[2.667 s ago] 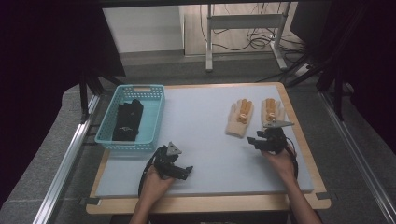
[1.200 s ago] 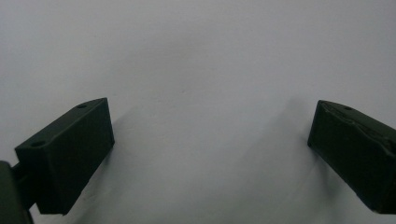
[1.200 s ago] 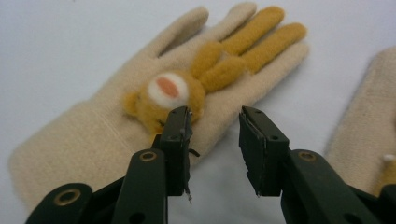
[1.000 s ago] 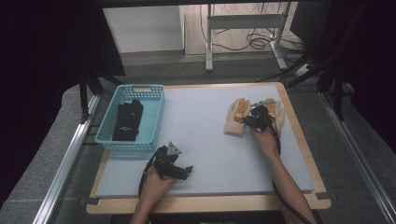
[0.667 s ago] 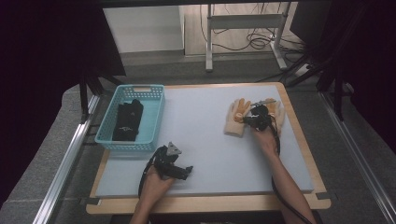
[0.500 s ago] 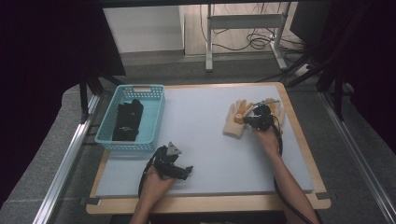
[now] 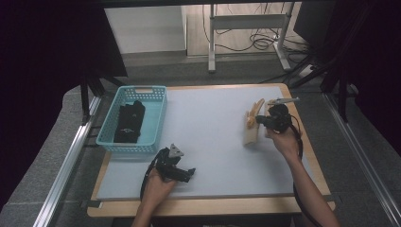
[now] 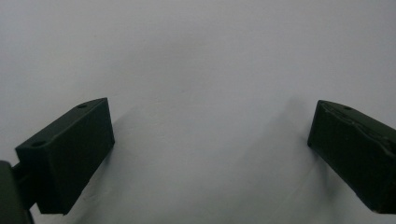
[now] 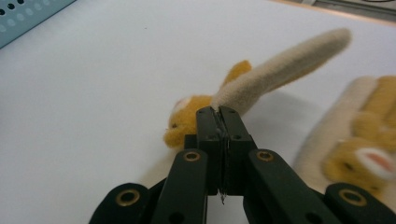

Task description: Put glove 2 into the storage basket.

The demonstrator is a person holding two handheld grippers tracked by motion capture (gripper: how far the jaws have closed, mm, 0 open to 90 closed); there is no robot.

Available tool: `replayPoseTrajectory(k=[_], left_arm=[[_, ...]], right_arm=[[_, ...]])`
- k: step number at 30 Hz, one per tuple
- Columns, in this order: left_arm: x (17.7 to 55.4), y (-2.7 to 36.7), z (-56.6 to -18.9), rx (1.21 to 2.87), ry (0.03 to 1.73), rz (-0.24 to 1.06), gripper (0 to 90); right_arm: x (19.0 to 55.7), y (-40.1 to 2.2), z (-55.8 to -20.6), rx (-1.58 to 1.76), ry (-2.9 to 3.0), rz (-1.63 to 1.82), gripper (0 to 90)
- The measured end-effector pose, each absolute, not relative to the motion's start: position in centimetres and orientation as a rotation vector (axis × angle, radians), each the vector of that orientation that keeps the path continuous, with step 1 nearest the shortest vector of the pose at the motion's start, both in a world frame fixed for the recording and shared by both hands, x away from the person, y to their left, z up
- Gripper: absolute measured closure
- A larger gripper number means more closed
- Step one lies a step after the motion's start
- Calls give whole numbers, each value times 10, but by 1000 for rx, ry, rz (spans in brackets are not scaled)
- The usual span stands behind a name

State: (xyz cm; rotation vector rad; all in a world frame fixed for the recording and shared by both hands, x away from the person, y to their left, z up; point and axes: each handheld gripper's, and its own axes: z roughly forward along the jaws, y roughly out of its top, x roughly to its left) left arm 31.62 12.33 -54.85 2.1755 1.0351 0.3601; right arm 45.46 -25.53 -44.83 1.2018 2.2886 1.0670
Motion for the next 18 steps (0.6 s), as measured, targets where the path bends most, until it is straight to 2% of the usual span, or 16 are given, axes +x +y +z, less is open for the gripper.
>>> replayPoseTrajectory(k=[4,11,12,15,18], left_arm=[[316,123,-548,2175,1035,361,8],[316,123,-548,2175,1036,361,8],[316,123,-548,2175,1036,361,8],[316,123,-548,2175,1036,361,8],[316,123,-548,2175,1035,362,8]], right_arm=[[452,-250,-439,1185,2296,1055,871],[455,-214,-456,1152,2372,1065,857],[455,-207,-459,1139,2388,1072,847],[453,-188,-462,1065,2405,1071,734],[453,-181,-456,1029,2390,1076,713]])
